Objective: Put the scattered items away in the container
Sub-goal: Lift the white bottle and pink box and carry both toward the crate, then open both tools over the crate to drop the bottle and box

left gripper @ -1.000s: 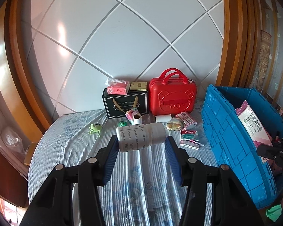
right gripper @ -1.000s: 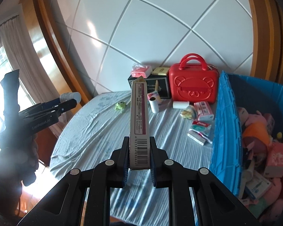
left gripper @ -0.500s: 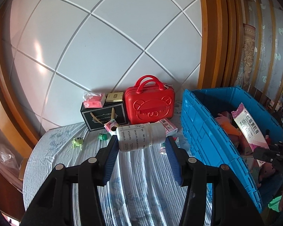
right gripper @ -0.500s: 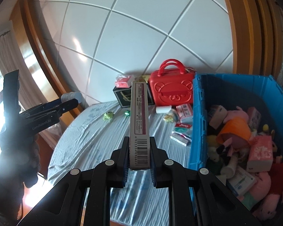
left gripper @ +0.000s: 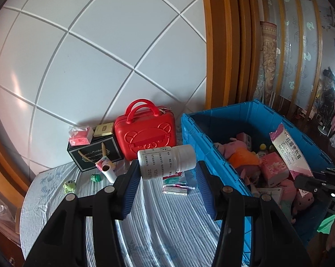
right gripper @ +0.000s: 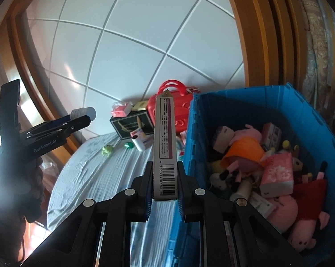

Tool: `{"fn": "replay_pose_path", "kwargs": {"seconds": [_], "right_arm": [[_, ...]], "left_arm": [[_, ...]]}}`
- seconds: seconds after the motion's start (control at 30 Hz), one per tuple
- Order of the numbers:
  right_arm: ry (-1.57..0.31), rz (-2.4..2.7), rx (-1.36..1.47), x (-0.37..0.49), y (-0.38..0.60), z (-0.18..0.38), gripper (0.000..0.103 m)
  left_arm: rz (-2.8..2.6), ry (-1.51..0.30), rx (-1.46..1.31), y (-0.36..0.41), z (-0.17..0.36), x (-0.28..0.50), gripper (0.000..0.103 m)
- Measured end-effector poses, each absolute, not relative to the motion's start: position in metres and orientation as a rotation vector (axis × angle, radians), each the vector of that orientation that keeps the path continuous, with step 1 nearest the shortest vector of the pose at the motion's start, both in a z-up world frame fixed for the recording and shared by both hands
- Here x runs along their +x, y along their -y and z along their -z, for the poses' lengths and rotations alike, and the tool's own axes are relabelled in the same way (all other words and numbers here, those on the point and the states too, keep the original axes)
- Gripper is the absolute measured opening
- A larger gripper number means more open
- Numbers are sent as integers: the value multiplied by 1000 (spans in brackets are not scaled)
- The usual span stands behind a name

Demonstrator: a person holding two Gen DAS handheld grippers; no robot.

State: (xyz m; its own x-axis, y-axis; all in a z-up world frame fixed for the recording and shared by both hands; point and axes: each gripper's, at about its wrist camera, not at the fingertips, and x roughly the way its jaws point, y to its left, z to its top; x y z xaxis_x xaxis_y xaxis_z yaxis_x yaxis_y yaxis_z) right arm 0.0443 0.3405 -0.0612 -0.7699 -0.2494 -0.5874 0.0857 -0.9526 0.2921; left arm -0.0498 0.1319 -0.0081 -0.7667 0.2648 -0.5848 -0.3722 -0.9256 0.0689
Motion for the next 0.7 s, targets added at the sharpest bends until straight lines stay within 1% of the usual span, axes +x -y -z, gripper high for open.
{"fn": "replay_pose_path", "kwargs": {"seconds": [0.7], "right_arm": [[624, 2985, 1049, 81, -447, 92, 18]], "left_arm": [[-2333, -436, -788, -292, 14, -67, 50]]}}
